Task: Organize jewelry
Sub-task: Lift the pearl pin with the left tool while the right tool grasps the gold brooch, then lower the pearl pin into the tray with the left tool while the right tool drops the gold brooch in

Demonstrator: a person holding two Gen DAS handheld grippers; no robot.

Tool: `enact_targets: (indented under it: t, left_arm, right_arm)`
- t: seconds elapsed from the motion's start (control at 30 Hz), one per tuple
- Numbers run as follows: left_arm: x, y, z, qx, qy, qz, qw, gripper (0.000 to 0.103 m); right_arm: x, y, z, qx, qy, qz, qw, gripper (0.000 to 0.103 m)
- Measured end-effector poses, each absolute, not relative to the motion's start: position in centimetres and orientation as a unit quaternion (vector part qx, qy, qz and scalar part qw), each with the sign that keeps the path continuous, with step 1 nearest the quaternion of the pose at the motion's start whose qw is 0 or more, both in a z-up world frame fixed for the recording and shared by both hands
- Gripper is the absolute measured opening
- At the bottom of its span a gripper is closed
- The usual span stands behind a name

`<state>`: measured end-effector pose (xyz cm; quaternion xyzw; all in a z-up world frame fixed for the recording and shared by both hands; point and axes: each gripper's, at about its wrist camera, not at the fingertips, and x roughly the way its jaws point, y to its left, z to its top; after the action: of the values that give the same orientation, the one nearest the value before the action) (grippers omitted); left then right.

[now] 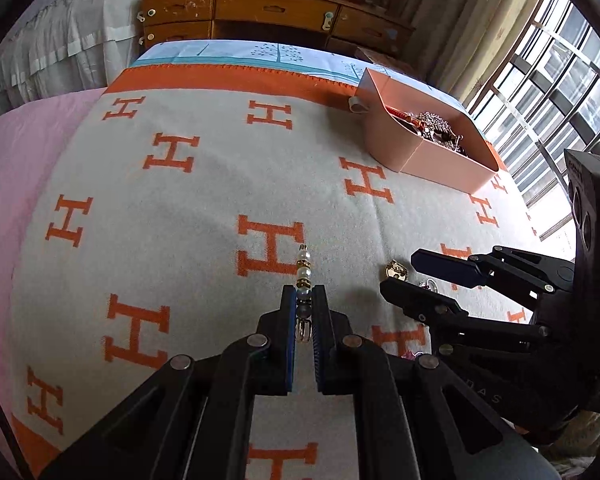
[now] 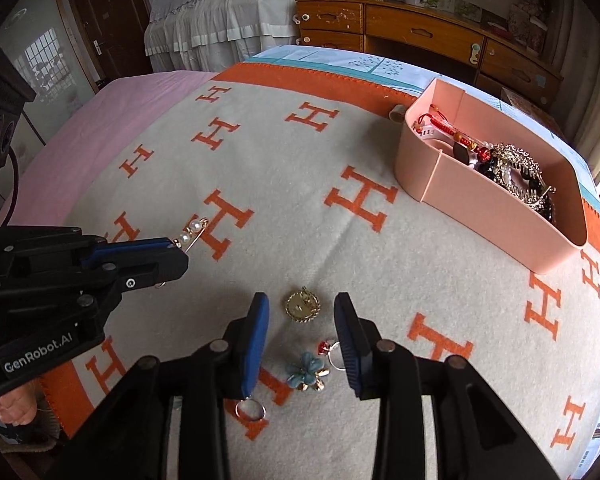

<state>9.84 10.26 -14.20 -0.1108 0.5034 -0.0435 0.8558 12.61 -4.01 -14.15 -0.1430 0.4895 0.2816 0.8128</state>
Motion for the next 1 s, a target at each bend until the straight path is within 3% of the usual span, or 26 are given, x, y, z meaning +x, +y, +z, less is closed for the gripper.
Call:
enact_targets:
  t: [0.17, 0.2, 0.23, 0.47, 1.0]
  left_arm:
    - [9.6, 10.9, -14.3, -0.117, 0.503, -0.044, 0.855, 0.005]
    - [9.6, 10.9, -14.3, -0.118, 0.503, -0.044, 0.855, 0.005]
    - [9.5, 11.0, -14.3, -0.119, 0.503, -0.044, 0.855, 0.005]
    - [8.9, 10.4, -12.7, -0.111, 0.492, -0.050, 0.862, 0.005]
    - [14.1, 4.2, -1.2, -0.037, 0.412, -0.086, 0.907, 0.005]
  right_arm:
    - [12.1, -3.3, -14.3, -0.177, 0.476, 0.270, 0.818, 0.034]
    - [12.1, -3.3, -14.3, -0.177, 0.475, 0.271, 0.818, 0.030]
    - [12.0, -3.3, -14.3, -0.177, 0.475, 0.273, 0.817, 0.019]
    - [11.7, -4.8, -12.9, -0.146, 0.479, 0.269, 0.823, 0.019]
    - [15.7, -14.8, 2.7, -0.042, 0.375, 0.220, 0.900, 0.019]
